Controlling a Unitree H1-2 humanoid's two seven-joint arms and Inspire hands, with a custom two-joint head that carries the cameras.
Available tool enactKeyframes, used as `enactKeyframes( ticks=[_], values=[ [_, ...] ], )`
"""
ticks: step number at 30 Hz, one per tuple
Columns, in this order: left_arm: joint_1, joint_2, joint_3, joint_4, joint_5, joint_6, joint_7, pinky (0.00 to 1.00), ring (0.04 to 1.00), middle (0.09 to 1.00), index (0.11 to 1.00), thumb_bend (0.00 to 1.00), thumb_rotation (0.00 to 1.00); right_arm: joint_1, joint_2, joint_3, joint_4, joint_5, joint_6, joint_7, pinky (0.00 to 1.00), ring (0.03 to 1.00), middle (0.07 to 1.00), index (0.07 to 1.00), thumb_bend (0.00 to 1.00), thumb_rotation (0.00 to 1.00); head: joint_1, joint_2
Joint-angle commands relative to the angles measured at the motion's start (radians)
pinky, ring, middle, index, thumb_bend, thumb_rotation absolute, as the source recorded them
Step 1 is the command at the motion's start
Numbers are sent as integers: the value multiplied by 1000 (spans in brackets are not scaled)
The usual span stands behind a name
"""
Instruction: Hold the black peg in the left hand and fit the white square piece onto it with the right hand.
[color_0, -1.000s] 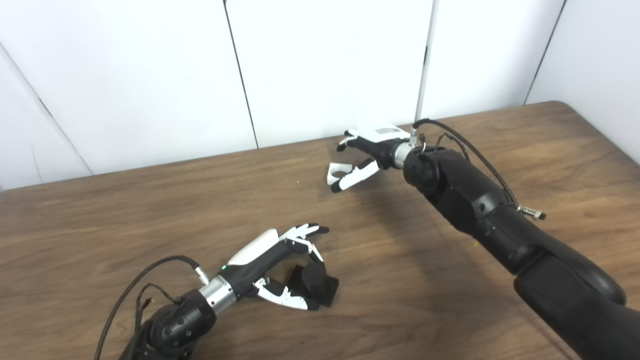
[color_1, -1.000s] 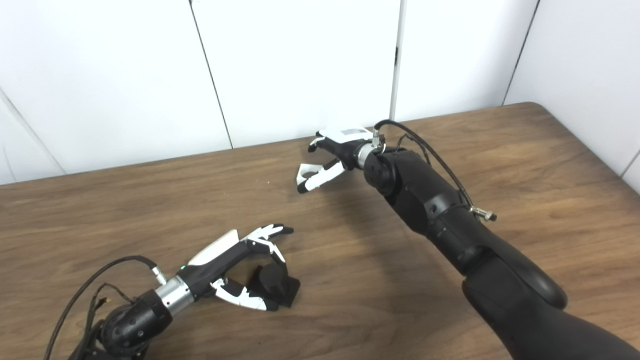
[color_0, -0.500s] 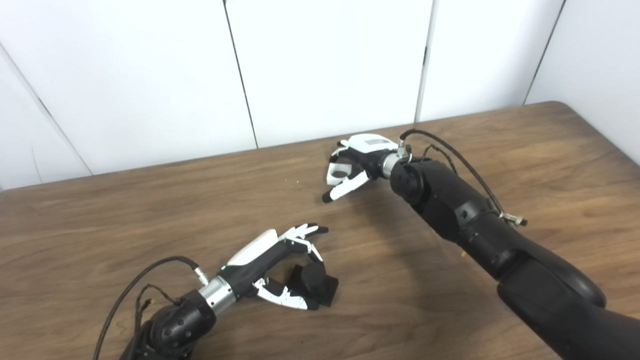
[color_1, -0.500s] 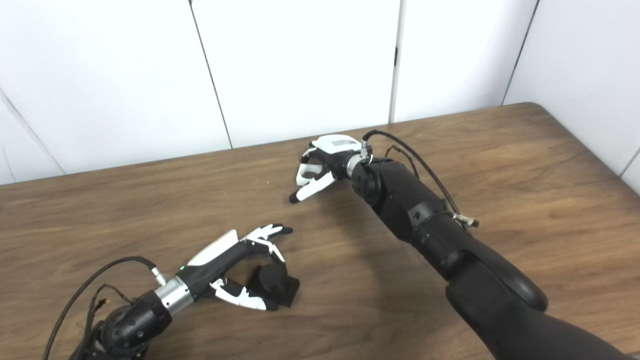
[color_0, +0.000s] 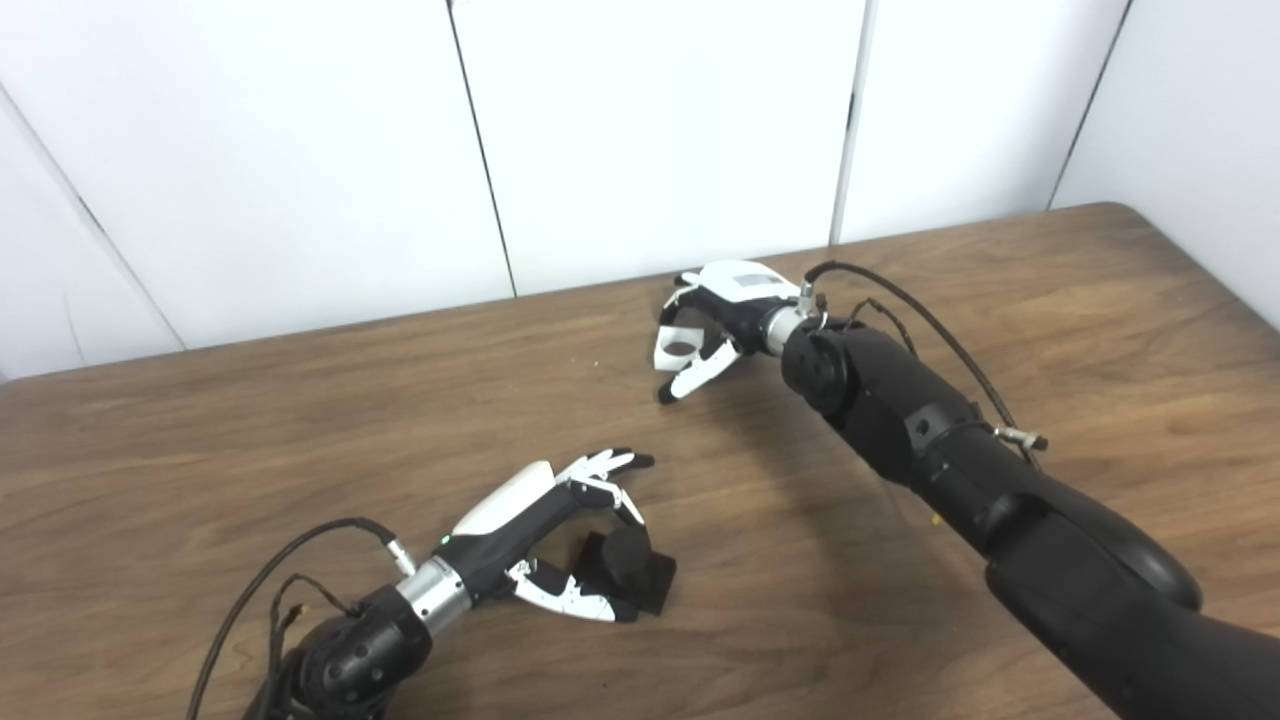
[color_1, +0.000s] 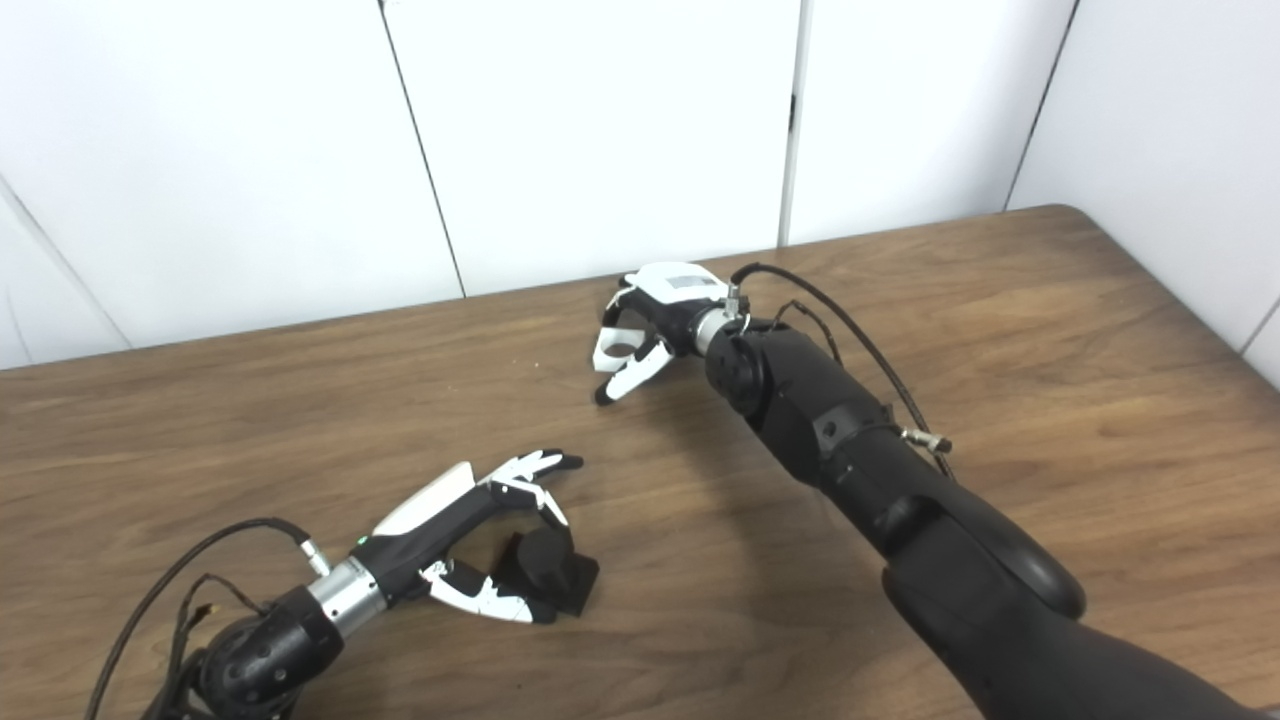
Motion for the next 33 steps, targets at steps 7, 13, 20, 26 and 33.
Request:
enactKeyframes(
  ticks=[7,13,20,26,33],
  values=[
    [32,34,-2,-24,27,34,-23,1000,1000,956,491,519,75,-27,-26,13,31,-12,-9,-11,958,960,943,736,705,411,3,10],
    [35,41,2,-25,22,30,-26,1000,1000,958,491,518,75,-28,-42,20,35,-17,-6,-8,956,958,941,745,696,428,0,12],
    [33,48,4,-26,13,30,-34,1000,1000,957,491,518,75,-21,-64,11,28,-6,-2,-7,950,957,933,743,686,432,-2,19],
    [32,49,3,-21,9,23,-42,1000,1000,956,491,517,76,-15,-80,12,25,-5,9,-6,945,954,928,739,665,462,-1,23],
    [33,51,3,-30,10,32,-45,1000,1000,956,491,518,75,-12,-90,14,25,-2,5,-11,940,953,927,736,663,449,-4,25]
  ],
)
